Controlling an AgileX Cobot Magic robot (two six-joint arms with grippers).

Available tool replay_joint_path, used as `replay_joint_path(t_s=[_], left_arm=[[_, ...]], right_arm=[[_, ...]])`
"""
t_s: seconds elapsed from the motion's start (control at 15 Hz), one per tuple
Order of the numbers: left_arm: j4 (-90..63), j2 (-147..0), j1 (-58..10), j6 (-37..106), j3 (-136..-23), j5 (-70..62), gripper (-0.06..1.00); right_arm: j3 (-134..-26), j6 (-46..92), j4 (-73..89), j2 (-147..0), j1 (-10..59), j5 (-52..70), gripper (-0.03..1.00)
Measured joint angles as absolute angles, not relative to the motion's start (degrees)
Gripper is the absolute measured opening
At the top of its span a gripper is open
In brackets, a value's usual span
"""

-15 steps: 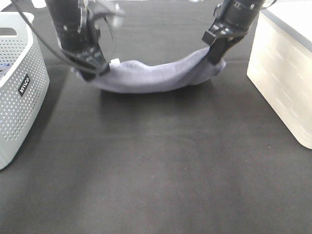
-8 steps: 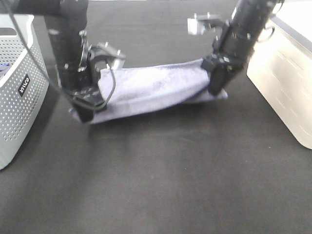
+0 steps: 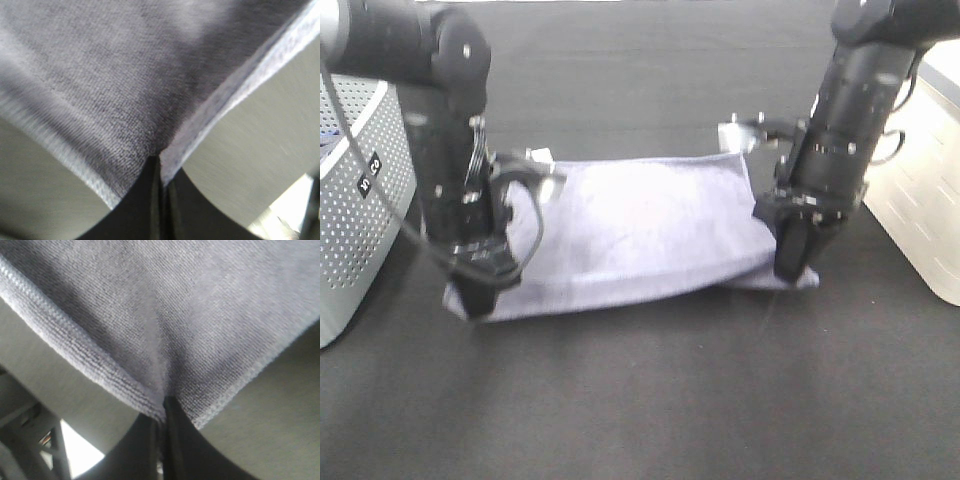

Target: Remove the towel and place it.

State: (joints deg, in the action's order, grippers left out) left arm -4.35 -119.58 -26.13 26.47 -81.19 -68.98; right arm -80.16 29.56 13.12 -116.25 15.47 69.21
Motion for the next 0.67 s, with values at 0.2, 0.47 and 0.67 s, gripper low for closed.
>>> replay_joint_path(t_s=[0.2,0.47,0.67], left_arm=[[-4.9,-119.6,-26.2,29.9,-78.6,-68.7,0.0],[-4.4,-119.5,-26.2,31.9,-78.2,-68.7,0.0],[-4.4,-119.5,-26.2,33.3,-78.2,-68.7,0.0]], right_arm=[[-78.4,28.6,14.6,-115.8,15.6,69.2,0.0],[-75.1,28.2,16.0,-115.7,15.6,69.1,0.0],[-73.8,28.2,16.3,-115.7,15.6,69.0,0.0]])
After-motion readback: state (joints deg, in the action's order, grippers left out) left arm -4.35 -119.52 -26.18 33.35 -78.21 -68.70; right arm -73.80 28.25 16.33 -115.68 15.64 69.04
